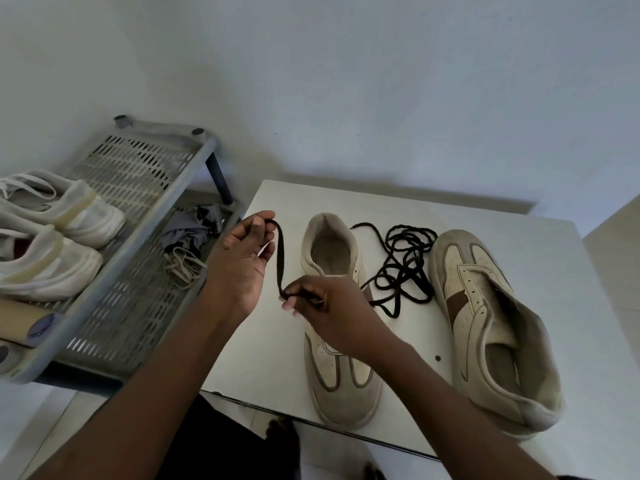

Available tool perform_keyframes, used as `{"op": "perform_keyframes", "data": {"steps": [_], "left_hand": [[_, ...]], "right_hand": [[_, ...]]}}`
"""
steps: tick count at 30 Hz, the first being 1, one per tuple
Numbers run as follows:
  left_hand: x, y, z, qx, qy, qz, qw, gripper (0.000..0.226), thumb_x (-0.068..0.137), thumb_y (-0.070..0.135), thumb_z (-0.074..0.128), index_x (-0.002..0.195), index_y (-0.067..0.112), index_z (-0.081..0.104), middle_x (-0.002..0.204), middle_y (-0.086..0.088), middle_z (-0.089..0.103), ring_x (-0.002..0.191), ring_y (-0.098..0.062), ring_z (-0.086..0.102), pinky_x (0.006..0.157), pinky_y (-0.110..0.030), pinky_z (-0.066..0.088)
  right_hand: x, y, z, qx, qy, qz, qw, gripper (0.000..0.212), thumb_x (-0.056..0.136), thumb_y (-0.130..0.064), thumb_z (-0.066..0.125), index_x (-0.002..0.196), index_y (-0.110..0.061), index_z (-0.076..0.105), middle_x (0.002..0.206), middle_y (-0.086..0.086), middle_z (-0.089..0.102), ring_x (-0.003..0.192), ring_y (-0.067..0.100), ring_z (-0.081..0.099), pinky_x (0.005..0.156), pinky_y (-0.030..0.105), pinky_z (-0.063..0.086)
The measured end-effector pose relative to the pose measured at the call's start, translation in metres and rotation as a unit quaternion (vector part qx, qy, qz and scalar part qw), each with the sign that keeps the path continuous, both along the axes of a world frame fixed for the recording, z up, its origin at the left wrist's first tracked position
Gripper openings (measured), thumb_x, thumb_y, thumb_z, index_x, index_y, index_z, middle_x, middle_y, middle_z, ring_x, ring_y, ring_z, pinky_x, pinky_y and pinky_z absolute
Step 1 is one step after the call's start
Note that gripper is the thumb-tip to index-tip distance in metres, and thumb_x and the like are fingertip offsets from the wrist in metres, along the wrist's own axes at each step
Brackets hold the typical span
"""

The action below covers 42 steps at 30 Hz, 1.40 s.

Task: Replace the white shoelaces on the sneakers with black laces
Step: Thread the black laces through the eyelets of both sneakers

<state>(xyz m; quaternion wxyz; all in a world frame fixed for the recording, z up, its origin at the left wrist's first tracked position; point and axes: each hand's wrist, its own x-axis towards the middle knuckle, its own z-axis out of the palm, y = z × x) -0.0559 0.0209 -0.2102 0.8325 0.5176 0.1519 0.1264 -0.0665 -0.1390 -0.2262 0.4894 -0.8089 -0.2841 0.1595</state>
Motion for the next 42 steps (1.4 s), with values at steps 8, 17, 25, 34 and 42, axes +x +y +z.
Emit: {"op": "perform_keyframes", "data": {"steps": [8, 17, 25, 34, 42], "left_hand": [[-0.002, 0.012, 0.018, -0.151, -0.003, -0.023, 0.988, 0.027, 0.099, 0.018, 0.043, 0.079, 0.012, 0.060, 0.073, 0.001, 0.069, 0.068, -0.007, 0.068, 0.061, -0.018, 0.055], [0.002, 0.032, 0.006, 0.065, 0.106, -0.003, 0.992, 0.020, 0.100, 0.018, 0.043, 0.086, 0.015, 0.058, 0.058, 0.008, 0.046, 0.039, -0.002, 0.029, 0.035, -0.013, 0.020], [-0.008, 0.014, 0.007, 0.356, 0.132, 0.042, 0.924, 0.012, 0.084, 0.024, 0.072, 0.095, 0.027, 0.069, 0.094, 0.002, 0.071, 0.090, -0.010, 0.065, 0.081, -0.029, 0.051], [-0.018, -0.053, 0.002, 0.625, 0.126, -0.146, 0.757, 0.005, 0.086, 0.037, 0.067, 0.088, 0.036, 0.072, 0.082, 0.021, 0.067, 0.077, 0.004, 0.059, 0.062, -0.015, 0.040], [-0.016, -0.080, -0.041, 0.681, 0.063, -0.026, 0.730, 0.009, 0.081, 0.013, 0.072, 0.081, 0.022, 0.072, 0.081, 0.006, 0.061, 0.074, -0.017, 0.056, 0.070, -0.030, 0.037]], "right_hand": [[0.033, -0.033, 0.028, 0.075, -0.037, -0.242, 0.967, 0.013, 0.093, -0.016, 0.060, 0.096, -0.021, 0.072, 0.094, -0.009, 0.071, 0.077, -0.003, 0.063, 0.067, 0.016, 0.052], [0.050, -0.060, 0.002, -0.123, 0.102, -0.182, 0.970, 0.020, 0.084, -0.041, 0.069, 0.088, -0.022, 0.064, 0.085, -0.003, 0.067, 0.082, 0.014, 0.064, 0.075, 0.030, 0.054], [0.033, -0.035, -0.010, -0.260, -0.072, -0.231, 0.935, 0.038, 0.078, -0.059, 0.064, 0.087, -0.022, 0.057, 0.074, -0.009, 0.060, 0.070, 0.009, 0.059, 0.063, 0.031, 0.053], [0.049, -0.060, 0.002, -0.008, 0.232, -0.245, 0.941, 0.014, 0.082, -0.009, 0.070, 0.076, 0.003, 0.068, 0.072, 0.012, 0.071, 0.056, 0.012, 0.060, 0.052, 0.017, 0.048], [0.054, -0.069, 0.001, 0.022, 0.357, -0.242, 0.902, 0.008, 0.083, -0.010, 0.069, 0.084, -0.003, 0.070, 0.071, 0.004, 0.071, 0.054, 0.005, 0.058, 0.054, 0.020, 0.031]]}}
